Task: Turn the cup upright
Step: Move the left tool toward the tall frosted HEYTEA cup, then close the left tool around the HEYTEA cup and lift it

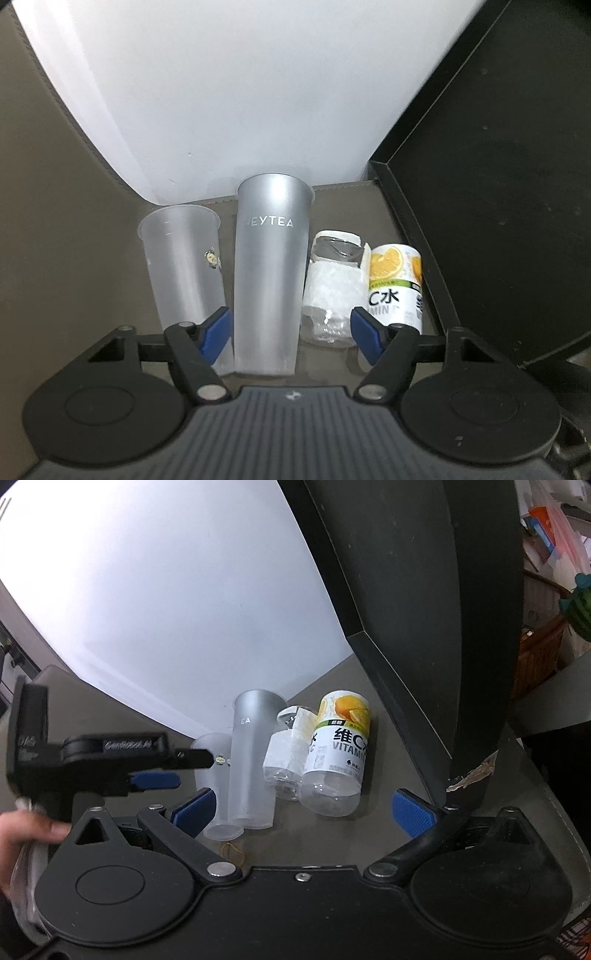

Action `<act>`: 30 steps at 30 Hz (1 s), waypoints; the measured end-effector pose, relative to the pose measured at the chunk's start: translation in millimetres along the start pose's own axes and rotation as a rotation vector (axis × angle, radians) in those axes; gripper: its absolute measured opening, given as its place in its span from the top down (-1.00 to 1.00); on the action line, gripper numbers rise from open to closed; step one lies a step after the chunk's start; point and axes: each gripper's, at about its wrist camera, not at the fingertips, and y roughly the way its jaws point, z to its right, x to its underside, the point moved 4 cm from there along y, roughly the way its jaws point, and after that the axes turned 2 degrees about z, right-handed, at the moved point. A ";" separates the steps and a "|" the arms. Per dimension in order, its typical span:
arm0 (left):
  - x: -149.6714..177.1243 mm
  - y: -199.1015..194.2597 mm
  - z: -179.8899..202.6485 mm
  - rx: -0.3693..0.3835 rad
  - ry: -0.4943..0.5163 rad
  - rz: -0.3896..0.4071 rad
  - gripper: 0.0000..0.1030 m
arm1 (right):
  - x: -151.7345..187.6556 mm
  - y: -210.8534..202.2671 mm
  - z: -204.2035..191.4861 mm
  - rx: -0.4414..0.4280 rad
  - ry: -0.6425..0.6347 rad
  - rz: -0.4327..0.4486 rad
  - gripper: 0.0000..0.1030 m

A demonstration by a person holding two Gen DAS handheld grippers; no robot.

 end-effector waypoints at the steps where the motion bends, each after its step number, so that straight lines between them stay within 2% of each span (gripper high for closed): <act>1: -1.3 5.0 -0.4 -0.001 -0.002 -0.005 -0.35 | 0.7 2.1 0.1 0.001 0.002 -0.003 -0.99; 8: -6.7 40.9 -6.2 -0.014 -0.002 -0.046 -0.35 | 5.0 12.3 2.8 -0.010 0.037 -0.030 -0.99; 12: -5.7 56.7 -10.2 -0.027 -0.012 -0.063 -0.35 | 5.6 18.4 6.6 0.019 0.042 -0.029 -0.99; 18: -4.1 69.5 -10.5 -0.035 -0.003 -0.083 -0.32 | 4.4 23.7 12.1 0.020 0.084 -0.038 -0.99; 23: -9.9 74.3 -14.3 -0.028 -0.003 -0.070 -0.31 | 4.6 23.2 15.4 0.018 0.109 -0.052 -0.99; 26: -10.6 81.1 -20.2 -0.047 -0.011 -0.100 -0.26 | 6.1 25.4 15.2 0.025 0.119 -0.059 -0.99; 30: -8.5 90.5 -21.8 -0.038 -0.010 -0.116 -0.23 | 5.9 27.2 13.2 0.023 0.127 -0.059 -0.99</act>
